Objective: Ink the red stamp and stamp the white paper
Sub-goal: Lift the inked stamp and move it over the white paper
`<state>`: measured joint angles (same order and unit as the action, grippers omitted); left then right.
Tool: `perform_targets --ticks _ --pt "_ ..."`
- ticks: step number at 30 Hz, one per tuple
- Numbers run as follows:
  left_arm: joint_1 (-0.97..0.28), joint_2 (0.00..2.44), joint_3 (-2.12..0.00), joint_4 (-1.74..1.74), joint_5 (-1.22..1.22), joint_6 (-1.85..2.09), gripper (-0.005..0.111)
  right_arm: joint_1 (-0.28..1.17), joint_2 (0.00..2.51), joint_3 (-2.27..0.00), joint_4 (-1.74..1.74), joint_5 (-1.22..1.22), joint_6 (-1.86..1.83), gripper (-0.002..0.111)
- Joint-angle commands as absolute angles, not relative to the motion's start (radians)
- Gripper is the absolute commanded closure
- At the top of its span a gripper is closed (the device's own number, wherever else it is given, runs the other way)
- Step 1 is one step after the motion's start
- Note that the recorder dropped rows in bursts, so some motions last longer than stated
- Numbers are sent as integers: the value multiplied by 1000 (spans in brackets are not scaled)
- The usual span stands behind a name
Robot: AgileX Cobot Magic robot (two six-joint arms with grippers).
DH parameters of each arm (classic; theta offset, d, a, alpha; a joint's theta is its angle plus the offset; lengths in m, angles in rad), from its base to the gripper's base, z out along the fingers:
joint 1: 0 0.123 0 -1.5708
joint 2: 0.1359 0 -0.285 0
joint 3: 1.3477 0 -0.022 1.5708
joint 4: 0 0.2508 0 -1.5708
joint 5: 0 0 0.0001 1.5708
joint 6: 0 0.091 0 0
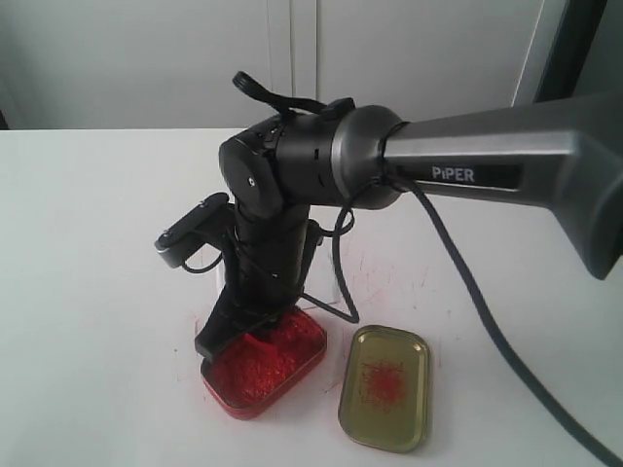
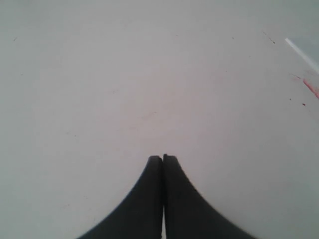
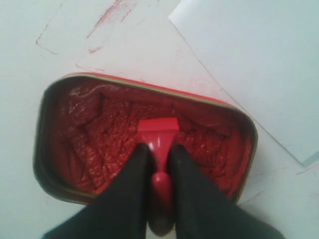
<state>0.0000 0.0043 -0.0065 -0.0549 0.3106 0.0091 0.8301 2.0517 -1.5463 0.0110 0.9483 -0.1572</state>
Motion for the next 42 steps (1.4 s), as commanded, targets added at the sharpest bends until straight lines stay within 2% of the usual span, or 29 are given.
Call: perform_targets --ticks 1,15,27,42 --pt "0 0 0 -60 307 0 107 826 2013 -1547 0 940 -153 108" --pt "0 0 0 -60 307 0 107 728 2022 -1665 0 941 -153 108" --pt "0 0 0 -60 307 0 107 727 2157 -1815 -37 941 -153 108" --pt "0 0 0 -60 307 0 107 689 2267 -1948 -59 1067 -151 108"
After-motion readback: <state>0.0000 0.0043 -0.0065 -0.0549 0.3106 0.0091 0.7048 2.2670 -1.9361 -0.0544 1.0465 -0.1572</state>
